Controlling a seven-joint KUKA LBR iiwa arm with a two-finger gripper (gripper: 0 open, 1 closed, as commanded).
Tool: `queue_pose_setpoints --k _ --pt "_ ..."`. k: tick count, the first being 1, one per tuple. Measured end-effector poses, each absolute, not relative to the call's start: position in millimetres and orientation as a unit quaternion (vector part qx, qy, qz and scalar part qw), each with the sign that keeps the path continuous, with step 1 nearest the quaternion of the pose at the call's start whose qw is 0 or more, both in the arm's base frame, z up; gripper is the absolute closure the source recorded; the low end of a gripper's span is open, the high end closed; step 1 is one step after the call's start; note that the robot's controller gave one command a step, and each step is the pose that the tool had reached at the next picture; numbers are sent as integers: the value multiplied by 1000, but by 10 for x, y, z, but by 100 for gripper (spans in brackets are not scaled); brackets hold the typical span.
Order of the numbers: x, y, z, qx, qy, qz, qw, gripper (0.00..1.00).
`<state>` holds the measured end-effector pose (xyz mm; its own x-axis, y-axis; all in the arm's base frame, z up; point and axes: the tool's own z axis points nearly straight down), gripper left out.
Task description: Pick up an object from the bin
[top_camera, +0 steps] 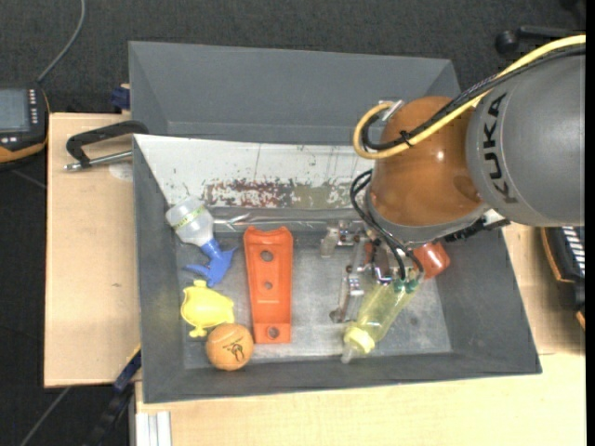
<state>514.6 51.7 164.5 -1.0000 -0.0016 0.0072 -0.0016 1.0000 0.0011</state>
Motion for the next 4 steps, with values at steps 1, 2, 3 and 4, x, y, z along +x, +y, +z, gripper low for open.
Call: queue_pose_setpoints --k 1,2,3,4 --pt "5166 515 1688 0 -1000 -1 -1 0" --pt "5257 143 1363 34 -999 -2 -1 0" --pt "5125 -131 1164 28 -1000 0 2 0" --pt "5121 -288 962 24 -1000 -2 -2 0"
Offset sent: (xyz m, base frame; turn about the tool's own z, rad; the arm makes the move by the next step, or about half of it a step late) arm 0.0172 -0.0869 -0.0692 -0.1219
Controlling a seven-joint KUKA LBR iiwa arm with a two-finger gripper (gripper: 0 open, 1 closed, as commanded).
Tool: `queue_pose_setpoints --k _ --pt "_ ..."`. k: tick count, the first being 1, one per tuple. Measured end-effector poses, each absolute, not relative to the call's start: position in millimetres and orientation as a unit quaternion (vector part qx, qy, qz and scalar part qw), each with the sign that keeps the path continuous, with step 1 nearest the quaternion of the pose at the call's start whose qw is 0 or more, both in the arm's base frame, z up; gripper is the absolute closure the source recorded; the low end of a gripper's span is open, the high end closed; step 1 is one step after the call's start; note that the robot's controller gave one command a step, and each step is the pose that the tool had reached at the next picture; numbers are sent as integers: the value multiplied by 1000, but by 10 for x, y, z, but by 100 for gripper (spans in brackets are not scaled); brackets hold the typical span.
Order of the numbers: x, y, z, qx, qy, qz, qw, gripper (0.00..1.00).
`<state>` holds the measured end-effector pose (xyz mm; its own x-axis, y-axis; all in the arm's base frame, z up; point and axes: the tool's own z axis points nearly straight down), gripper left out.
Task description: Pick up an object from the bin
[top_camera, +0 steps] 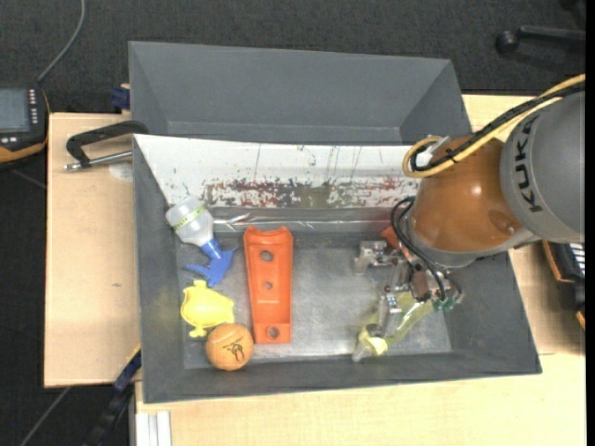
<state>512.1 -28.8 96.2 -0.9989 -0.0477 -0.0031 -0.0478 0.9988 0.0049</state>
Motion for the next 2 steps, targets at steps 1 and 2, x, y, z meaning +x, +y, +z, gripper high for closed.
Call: queue_pose_setpoints --k 1,2 --pt "5097 -411 944 -26 1000 2 0 0" --pt "5151 -378 1198 -147 989 1 4 0"
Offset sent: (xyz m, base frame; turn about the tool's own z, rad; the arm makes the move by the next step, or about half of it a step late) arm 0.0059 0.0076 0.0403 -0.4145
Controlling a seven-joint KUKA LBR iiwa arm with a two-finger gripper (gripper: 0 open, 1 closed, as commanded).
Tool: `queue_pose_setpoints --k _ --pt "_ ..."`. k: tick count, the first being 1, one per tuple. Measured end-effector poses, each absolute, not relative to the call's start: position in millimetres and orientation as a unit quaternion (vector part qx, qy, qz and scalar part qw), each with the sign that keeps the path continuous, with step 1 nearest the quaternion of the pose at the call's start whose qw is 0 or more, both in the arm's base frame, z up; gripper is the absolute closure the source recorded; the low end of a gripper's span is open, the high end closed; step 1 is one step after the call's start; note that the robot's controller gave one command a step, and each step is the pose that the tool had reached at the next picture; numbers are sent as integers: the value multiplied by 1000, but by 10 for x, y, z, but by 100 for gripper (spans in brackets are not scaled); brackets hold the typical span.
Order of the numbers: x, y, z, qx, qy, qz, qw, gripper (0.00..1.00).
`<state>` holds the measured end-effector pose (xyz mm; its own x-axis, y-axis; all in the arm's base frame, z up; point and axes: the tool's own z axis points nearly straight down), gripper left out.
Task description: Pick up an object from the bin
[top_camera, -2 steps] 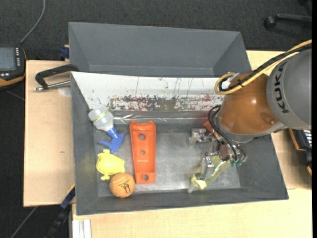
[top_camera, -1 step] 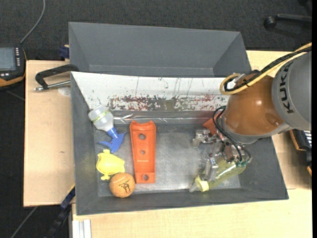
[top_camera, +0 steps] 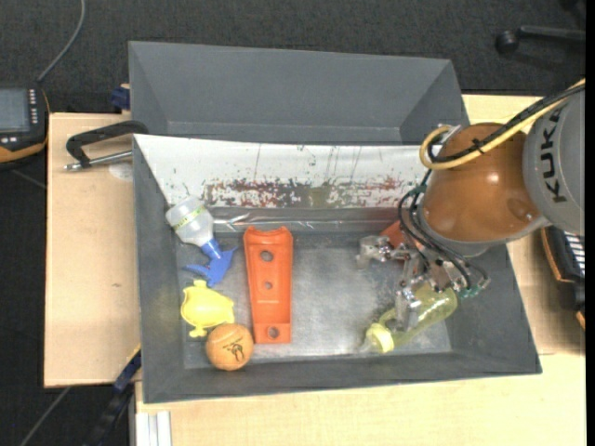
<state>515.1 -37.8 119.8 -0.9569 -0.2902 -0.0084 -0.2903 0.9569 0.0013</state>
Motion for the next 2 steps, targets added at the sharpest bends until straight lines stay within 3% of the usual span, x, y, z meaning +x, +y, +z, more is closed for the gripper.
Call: queue_pose_setpoints --k 1,2 --pt "5105 -799 967 -215 977 2 2 0" --pt "5093 -976 808 -212 977 1 3 0"
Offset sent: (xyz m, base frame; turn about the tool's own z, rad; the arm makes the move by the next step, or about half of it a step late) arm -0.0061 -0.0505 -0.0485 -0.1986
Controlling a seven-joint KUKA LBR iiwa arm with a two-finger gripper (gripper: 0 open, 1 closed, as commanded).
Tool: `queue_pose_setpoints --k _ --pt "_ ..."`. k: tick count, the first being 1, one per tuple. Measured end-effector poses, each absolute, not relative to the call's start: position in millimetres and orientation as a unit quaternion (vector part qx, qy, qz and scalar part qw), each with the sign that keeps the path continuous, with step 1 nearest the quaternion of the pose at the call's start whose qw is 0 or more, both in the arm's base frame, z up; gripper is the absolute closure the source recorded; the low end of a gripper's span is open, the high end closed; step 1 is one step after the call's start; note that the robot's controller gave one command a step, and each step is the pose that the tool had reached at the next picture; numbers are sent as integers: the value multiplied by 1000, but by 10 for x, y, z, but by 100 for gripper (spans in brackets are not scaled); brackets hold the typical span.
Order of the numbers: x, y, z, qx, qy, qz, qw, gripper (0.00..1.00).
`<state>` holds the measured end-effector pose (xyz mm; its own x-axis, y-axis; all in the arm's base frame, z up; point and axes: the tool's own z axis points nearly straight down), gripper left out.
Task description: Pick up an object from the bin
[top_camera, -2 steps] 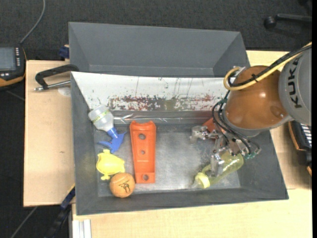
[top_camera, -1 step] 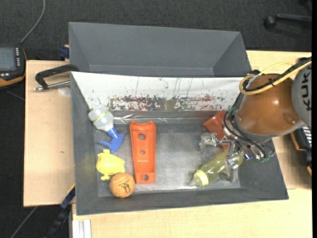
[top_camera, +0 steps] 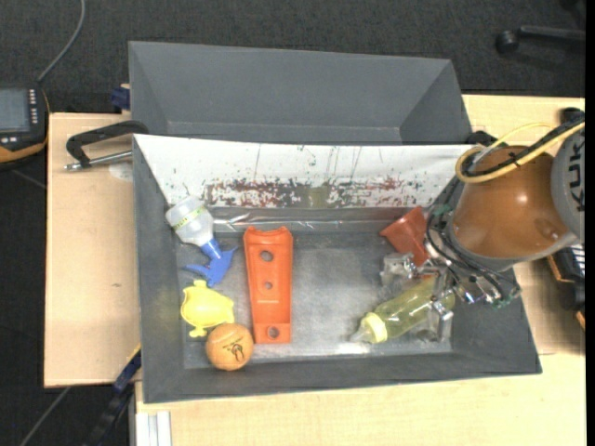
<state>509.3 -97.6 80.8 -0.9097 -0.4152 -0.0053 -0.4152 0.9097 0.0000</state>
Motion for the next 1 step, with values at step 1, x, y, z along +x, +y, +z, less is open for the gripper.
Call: queue_pose_setpoints --k 1 --pt "5061 -855 836 -252 968 3 3 100"
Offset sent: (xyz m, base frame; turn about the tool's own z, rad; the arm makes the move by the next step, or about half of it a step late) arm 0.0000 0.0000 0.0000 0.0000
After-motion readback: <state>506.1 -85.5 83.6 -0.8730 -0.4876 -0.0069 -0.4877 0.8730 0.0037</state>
